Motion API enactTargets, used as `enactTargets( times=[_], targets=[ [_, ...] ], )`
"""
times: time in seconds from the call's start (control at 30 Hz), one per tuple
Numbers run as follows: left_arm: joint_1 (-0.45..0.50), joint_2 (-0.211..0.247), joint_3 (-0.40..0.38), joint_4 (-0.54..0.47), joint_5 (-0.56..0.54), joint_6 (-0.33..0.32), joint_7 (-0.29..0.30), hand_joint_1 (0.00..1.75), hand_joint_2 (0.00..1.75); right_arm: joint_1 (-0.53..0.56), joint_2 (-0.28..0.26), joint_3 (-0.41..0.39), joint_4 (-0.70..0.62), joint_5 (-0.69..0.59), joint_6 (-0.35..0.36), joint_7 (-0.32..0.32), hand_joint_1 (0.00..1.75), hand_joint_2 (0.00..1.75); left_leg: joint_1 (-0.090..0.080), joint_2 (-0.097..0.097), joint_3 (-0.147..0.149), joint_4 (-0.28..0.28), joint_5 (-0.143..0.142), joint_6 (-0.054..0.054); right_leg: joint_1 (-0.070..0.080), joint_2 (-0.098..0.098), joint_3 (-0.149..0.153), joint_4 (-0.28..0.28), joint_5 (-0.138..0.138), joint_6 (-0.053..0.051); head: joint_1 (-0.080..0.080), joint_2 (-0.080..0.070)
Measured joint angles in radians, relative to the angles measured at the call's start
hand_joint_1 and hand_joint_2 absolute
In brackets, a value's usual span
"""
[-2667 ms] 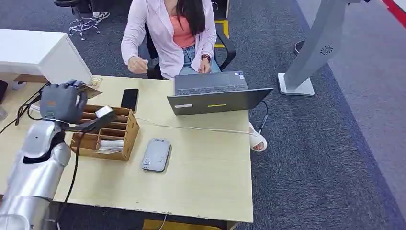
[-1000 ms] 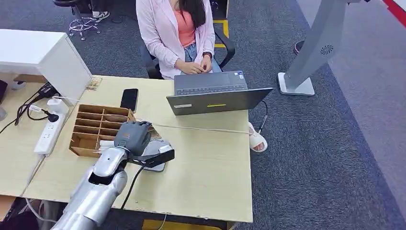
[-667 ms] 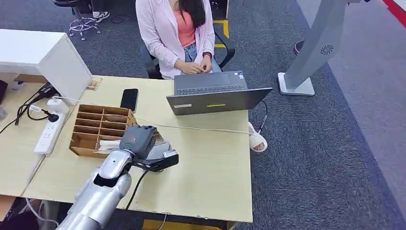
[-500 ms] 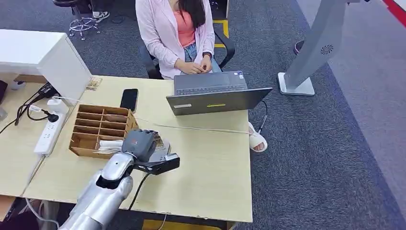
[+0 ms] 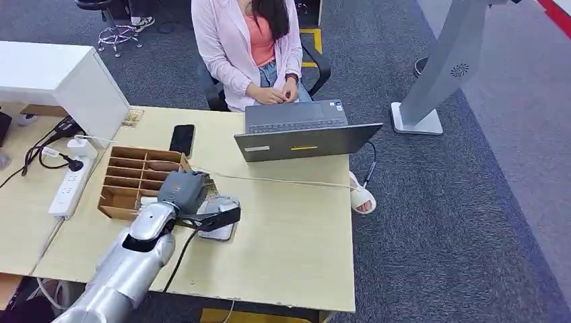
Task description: Pass the card to the sensor for recognition and then transmit it.
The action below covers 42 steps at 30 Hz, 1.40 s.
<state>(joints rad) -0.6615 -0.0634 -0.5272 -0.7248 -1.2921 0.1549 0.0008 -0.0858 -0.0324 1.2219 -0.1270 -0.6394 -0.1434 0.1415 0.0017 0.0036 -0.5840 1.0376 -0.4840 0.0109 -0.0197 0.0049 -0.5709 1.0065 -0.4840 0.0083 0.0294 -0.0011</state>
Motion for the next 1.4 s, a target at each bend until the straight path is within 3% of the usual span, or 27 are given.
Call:
enactTargets(
  times=[0.2,0.33,0.43,0.6,0.77,1.37,1.4],
  targets=[
    [-0.027,0.021,0.001,0.0,-0.001,0.014,0.006,1.75,1.75,0.0,0.0,0.008,0.0,-0.003,0.0,-0.001,0.0,1.75,0.0,0.0,0.0,0.0,0.0,0.0,0.0,0.0,0.0,0.0,0.0,0.0,0.0,0.0],
    [-0.06,0.056,0.03,-0.025,-0.009,0.148,0.032,1.75,1.75,0.0,0.0,0.017,0.0,-0.003,0.0,-0.001,0.0,1.75,0.0,0.0,-0.001,0.0,0.0,0.0,0.0,0.0,0.0,0.0,0.0,0.0,0.0,0.0],
    [-0.116,0.098,0.069,-0.048,-0.018,0.198,0.03,1.75,1.75,0.0,0.0,0.019,0.0,0.0,0.0,-0.004,0.0,1.75,0.0,0.0,0.0,0.0,0.0,0.0,0.0,0.001,0.0,0.001,0.0,-0.001,0.0,0.0],
    [-0.23,0.185,0.14,-0.052,-0.035,0.208,-0.006,1.75,1.75,-0.001,0.0,0.038,0.0,-0.001,0.0,-0.009,0.0,1.75,0.001,0.0,0.0,0.0,0.002,-0.002,0.001,0.0,-0.001,0.001,0.0,-0.001,0.0,0.0],
    [-0.288,0.228,0.185,-0.052,-0.043,0.212,-0.021,1.75,1.75,-0.002,0.0,0.046,0.0,-0.003,-0.001,-0.01,0.0,1.75,0.001,0.0,0.0,0.0,0.002,-0.001,0.001,0.0,0.0,0.001,0.0,-0.001,0.0,0.0],
    [-0.278,0.245,0.204,-0.043,-0.052,0.227,-0.019,1.75,1.75,-0.007,0.0,0.062,0.0,-0.01,-0.002,-0.008,0.0,1.75,0.001,0.0,-0.001,0.0,0.001,-0.001,0.0,0.0,-0.001,0.001,0.0,-0.001,0.0,0.0],
    [-0.277,0.245,0.204,-0.043,-0.051,0.227,-0.019,0.0,1.75,-0.007,0.0,0.062,0.0,-0.01,-0.002,-0.008,0.0,1.75,0.001,0.0,-0.001,0.0,0.001,-0.001,0.0,0.0,0.0,0.001,0.0,-0.001,0.0,0.0]
  ],
)
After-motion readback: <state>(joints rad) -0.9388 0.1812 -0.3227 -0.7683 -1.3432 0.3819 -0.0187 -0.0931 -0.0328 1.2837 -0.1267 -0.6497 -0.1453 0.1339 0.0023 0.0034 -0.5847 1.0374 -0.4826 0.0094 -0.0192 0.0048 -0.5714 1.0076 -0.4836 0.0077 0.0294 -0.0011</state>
